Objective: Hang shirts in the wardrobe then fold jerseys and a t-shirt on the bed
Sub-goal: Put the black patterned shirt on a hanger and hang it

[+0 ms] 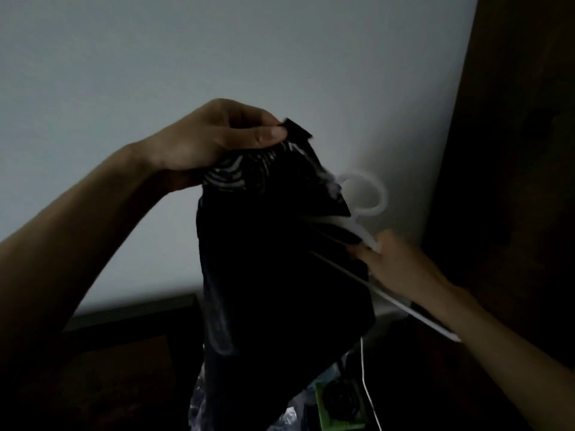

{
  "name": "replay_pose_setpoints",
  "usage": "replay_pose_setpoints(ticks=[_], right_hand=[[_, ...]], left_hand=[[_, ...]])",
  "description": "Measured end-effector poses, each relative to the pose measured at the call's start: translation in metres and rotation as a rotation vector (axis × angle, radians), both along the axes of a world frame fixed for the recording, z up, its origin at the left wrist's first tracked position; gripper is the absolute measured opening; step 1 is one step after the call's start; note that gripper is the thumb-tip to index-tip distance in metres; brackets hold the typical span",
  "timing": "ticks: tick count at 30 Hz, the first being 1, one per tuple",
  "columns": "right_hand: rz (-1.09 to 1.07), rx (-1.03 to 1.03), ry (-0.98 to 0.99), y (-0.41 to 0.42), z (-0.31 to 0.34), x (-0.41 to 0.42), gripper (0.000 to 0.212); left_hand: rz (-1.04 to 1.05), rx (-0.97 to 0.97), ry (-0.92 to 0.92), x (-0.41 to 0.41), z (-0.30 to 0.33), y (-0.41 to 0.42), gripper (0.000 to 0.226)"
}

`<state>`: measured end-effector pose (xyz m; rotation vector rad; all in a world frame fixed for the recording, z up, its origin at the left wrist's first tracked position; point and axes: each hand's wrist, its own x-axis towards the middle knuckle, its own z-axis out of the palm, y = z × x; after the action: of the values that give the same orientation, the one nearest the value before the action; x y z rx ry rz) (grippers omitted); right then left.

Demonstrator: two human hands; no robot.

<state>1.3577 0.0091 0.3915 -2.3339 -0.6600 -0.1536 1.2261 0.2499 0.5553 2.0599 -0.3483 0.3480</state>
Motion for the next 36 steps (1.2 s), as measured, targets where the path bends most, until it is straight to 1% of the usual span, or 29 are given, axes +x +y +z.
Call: replay_pose_setpoints(ticks=[2,4,6,7,10,14,16,17,18,19,20,22,24,25,26,28,29,30,31,32,33,35,36], right_hand=[[0.042,0.188,0.045,-0.008,0.002,0.007,0.046],[0.133,0.361,0.096,-0.012,0.007,0.009,0.031],[0.225,0.467,0.158,-0.003,0.01,0.001,0.029],[0.273,0.498,0.191,0.006,0.01,-0.007,0.03],[0.432,0.517,0.281,0.039,-0.003,-0.024,0.035],[0.615,0.48,0.366,0.068,-0.024,-0.033,0.036],[0.664,0.403,0.464,0.078,-0.032,-0.034,0.035],[0.687,0.377,0.544,0.084,-0.036,-0.037,0.037],[0.718,0.397,0.631,0.089,-0.04,-0.04,0.039],[0.752,0.472,0.716,0.094,-0.042,-0.044,0.038],[0.77,0.558,0.744,0.098,-0.043,-0.048,0.032],[0.745,0.636,0.681,0.104,-0.041,-0.055,0.021],[0.659,0.68,0.597,0.104,-0.041,-0.055,0.012],[0.625,0.722,0.593,0.103,-0.045,-0.051,0.018],[0.607,0.748,0.615,0.1,-0.053,-0.046,0.033],[0.578,0.704,0.722,0.095,-0.067,-0.042,0.067],[0.593,0.677,0.813,0.094,-0.075,-0.043,0.08],[0.672,0.673,0.94,0.095,-0.084,-0.045,0.087],[0.779,0.697,1.065,0.099,-0.093,-0.048,0.089],[0.907,0.745,1.191,0.107,-0.101,-0.051,0.086],[1.047,0.776,1.319,0.116,-0.105,-0.056,0.076],[1.224,0.791,1.446,0.134,-0.103,-0.072,0.045],[1.286,0.786,1.481,0.139,-0.095,-0.083,0.035]], left_hand=[[0.066,-0.027,0.01,-0.008,0.002,0.02,0.026],[0.118,-0.071,0.011,-0.014,0.002,0.037,0.026],[0.132,-0.139,-0.004,-0.018,0.003,0.047,0.033],[0.134,-0.177,-0.019,-0.019,0.005,0.048,0.032],[0.145,-0.201,-0.049,-0.02,0.009,0.042,0.025],[0.173,-0.196,-0.011,-0.031,0.009,0.049,0.026],[0.172,-0.206,0.013,-0.042,0.006,0.057,0.029],[0.172,-0.206,0.018,-0.046,0.004,0.061,0.029],[0.173,-0.203,0.022,-0.051,0.002,0.065,0.029],[0.176,-0.197,0.029,-0.055,0.002,0.067,0.029],[0.184,-0.187,0.036,-0.06,0.001,0.07,0.029],[0.221,-0.145,0.047,-0.07,0.001,0.076,0.028],[0.296,-0.113,0.044,-0.081,0.004,0.082,0.027],[0.338,-0.111,0.038,-0.086,0.007,0.086,0.027],[0.373,-0.113,0.033,-0.092,0.009,0.089,0.027],[0.396,-0.113,0.047,-0.101,0.012,0.091,0.027],[0.383,-0.109,0.066,-0.105,0.011,0.089,0.027],[0.364,-0.105,0.09,-0.106,0.008,0.086,0.026],[0.344,-0.107,0.118,-0.106,0.004,0.08,0.025],[0.323,-0.112,0.149,-0.104,-0.002,0.074,0.024],[0.308,-0.12,0.183,-0.1,-0.01,0.067,0.023],[0.292,-0.125,0.265,-0.09,-0.028,0.053,0.024],[0.285,-0.115,0.307,-0.084,-0.036,0.048,0.025]])
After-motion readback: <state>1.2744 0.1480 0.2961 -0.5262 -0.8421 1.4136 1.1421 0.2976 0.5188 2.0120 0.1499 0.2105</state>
